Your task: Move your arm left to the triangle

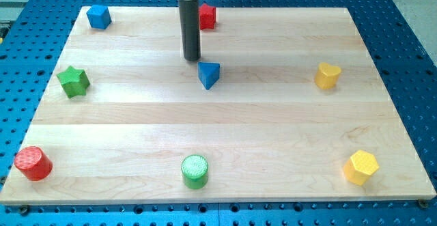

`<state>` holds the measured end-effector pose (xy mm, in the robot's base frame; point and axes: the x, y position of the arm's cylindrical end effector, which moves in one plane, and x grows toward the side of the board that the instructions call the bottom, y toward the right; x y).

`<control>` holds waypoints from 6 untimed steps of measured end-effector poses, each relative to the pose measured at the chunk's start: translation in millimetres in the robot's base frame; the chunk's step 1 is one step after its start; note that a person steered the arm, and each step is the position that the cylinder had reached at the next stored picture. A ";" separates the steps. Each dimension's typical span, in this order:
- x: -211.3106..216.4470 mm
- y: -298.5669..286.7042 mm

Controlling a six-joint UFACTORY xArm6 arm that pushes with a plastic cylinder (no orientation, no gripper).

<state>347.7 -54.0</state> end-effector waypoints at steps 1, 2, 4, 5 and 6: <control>-1.5 -2.0; 2.1 -2.1; 9.3 -2.1; 9.0 -2.1; 8.8 -13.3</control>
